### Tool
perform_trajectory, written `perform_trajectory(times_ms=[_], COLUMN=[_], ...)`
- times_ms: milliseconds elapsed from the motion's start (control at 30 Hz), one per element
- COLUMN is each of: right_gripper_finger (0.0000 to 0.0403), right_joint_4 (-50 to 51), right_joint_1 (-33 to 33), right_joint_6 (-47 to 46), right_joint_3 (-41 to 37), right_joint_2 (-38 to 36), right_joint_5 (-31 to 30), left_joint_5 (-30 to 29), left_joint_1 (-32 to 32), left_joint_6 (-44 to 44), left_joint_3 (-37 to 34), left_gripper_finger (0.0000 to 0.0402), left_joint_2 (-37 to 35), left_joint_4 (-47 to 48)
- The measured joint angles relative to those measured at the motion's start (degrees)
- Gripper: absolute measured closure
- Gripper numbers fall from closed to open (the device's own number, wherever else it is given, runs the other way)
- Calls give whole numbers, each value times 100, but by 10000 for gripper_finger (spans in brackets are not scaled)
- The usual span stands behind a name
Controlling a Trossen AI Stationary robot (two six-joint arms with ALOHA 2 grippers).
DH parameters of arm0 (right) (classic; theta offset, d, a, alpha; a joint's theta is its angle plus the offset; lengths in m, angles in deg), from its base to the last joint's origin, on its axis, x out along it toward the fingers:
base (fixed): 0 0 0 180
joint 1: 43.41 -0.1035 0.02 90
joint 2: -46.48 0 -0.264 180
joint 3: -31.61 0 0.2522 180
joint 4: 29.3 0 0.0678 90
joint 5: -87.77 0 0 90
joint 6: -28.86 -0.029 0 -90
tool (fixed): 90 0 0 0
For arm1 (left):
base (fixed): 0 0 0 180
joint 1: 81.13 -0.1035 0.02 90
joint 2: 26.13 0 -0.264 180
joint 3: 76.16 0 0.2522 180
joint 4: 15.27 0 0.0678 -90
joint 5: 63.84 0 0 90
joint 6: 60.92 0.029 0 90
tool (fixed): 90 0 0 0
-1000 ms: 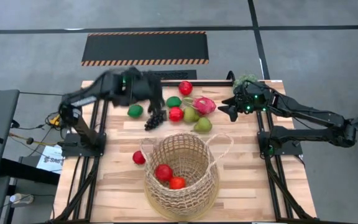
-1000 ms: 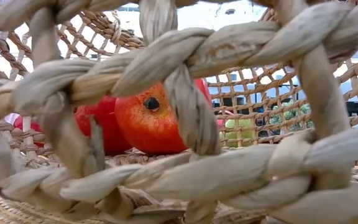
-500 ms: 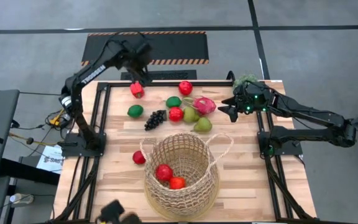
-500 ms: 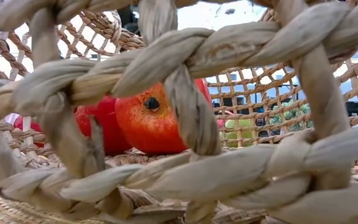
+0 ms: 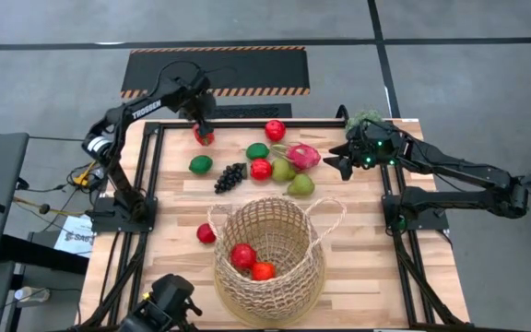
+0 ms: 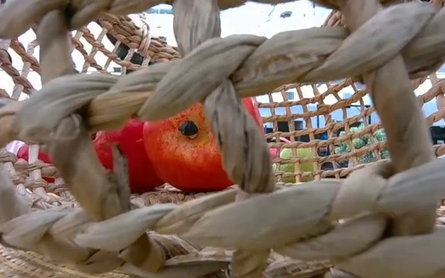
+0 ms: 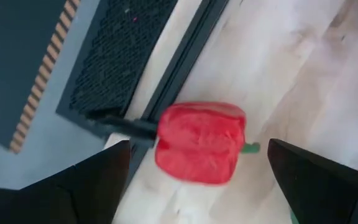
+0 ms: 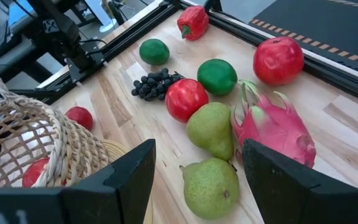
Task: Build produce basket
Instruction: Put the bell pepper into the basket
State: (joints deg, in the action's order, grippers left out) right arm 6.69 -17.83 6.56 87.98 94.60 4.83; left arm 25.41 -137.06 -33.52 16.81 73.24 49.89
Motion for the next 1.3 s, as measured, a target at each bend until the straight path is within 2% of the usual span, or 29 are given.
perform_trajectory(times_ms=[333,600,1000,1133,1300], right_gripper_finger=[143,143,143,143,143], right_joint_4=[2,1,6,6,6], right_joint_1=[7,7,7,7,4], right_joint_6=[-29,-28,-18,-18,-18], right_joint_3=[0,0,0,0,0], right_joint_2=[0,0,0,0,0], right_joint_5=[-135,-137,-137,-139,-138], left_joint_5=[47,-41,-148,-124,-130], left_joint_1=[-209,-134,-62,58,319], left_joint_6=[330,377,-385,-860,-1321], left_joint_3=[-1073,-1499,-1514,-1372,-783], left_gripper_finger=[38,44,135,143,145], left_joint_2=[9,9,9,4,-167], left_joint_4=[-818,-1477,-1597,-1408,-1084])
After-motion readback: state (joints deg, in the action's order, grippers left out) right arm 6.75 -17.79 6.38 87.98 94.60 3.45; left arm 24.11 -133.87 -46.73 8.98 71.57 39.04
